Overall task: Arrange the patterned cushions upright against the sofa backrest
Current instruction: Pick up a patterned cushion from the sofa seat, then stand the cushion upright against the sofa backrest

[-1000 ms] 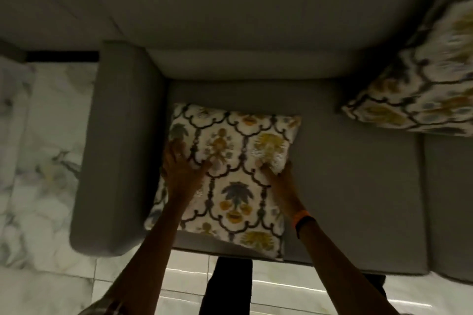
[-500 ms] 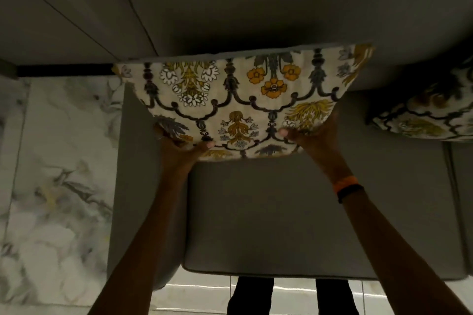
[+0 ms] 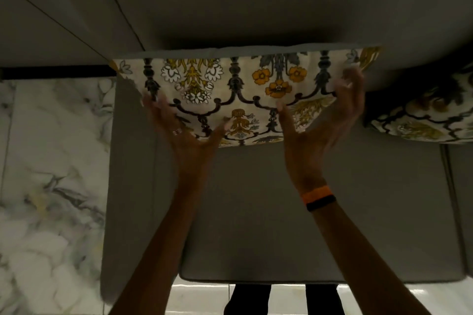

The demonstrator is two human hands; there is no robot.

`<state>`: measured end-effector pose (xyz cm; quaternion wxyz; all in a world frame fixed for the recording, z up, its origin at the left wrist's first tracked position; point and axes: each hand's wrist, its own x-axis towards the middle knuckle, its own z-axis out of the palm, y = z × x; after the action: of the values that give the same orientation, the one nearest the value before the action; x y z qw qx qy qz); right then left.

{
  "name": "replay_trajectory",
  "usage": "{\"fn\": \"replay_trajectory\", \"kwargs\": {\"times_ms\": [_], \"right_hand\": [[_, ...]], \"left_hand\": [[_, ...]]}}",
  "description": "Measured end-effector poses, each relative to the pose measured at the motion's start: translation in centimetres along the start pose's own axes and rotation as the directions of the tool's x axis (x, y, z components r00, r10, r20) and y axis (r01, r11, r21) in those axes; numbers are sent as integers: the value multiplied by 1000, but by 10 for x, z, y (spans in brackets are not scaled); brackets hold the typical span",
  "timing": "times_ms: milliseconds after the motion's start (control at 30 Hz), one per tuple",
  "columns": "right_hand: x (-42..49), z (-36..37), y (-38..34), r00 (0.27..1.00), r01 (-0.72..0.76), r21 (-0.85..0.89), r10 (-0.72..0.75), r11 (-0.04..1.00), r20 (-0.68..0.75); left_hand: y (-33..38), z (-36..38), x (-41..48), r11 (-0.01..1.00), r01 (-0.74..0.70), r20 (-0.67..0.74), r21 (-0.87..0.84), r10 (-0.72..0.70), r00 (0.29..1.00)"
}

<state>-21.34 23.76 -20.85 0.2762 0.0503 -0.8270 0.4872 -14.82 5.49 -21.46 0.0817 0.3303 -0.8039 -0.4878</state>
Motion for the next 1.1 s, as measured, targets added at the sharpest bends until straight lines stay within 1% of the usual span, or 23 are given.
{"fn": "replay_trajectory", "kwargs": {"times_ms": [33,67,100,133,167,200,233,267,300,367,400,433,467,533,633,700,767,800,833,867,933,1000,1100], "right_hand": [[-3,12,2,986,167,-71,-168,983,-1],[-6,27,6,961,275,-131,-273,952,33],[-14,40,15,942,335,-178,-322,925,98],[-26,51,26,926,368,-227,-333,902,177],[-40,55,39,911,387,-267,-322,883,257],[-58,54,56,890,403,-301,-293,865,349],[-77,47,73,854,421,-323,-251,848,456],[-94,35,88,798,428,-328,-182,842,575],[-110,20,101,721,405,-320,-84,856,688],[-134,-17,121,548,271,-331,138,904,825],[-138,-37,129,495,184,-358,228,915,838],[-135,-59,138,486,95,-386,295,918,823],[-126,-82,147,506,6,-407,349,913,789],[-92,-135,170,596,-151,-416,418,897,686],[-14,-219,213,731,-455,-342,564,822,383],[54,-280,247,770,-604,-184,627,775,116],[114,-330,286,801,-594,-136,598,793,-10],[143,-349,305,807,-585,-122,591,802,11],[169,-364,321,801,-583,-95,591,807,99],[190,-374,336,791,-577,-46,571,816,218],[219,-381,358,767,-549,11,498,836,405],[239,-390,372,753,-548,33,476,836,454],[248,-400,385,775,-567,100,488,818,401]], "left_hand": [[5,8,1,973,-140,-81,182,157,984],[5,17,6,859,-334,-138,389,412,900],[0,31,11,683,-481,-131,550,640,758],[-8,44,16,541,-544,-85,641,755,650],[-21,58,17,475,-543,-36,692,775,631],[-38,69,12,479,-508,7,716,723,691],[-58,77,-1,524,-457,47,719,619,784],[-79,85,-18,561,-417,115,715,495,861],[-97,92,-36,575,-398,214,715,363,907],[-120,105,-72,615,-395,396,683,142,907],[-125,113,-87,643,-408,459,648,97,883],[-124,124,-100,674,-428,509,602,88,856],[-116,135,-109,702,-447,548,555,95,831],[-89,165,-121,752,-471,607,462,119,785],[-32,219,-126,837,-462,612,294,206,763],[25,266,-123,920,-371,571,126,238,786],[78,309,-113,977,-206,475,-50,205,856],[103,330,-108,984,-143,438,-106,175,882],[125,352,-105,985,-103,420,-138,152,895],[141,375,-104,981,-78,432,-176,148,889],[166,417,-115,966,-27,530,-256,164,832],[183,454,-137,956,26,555,-293,148,818],[179,476,-159,961,51,448,-271,79,890]]}}
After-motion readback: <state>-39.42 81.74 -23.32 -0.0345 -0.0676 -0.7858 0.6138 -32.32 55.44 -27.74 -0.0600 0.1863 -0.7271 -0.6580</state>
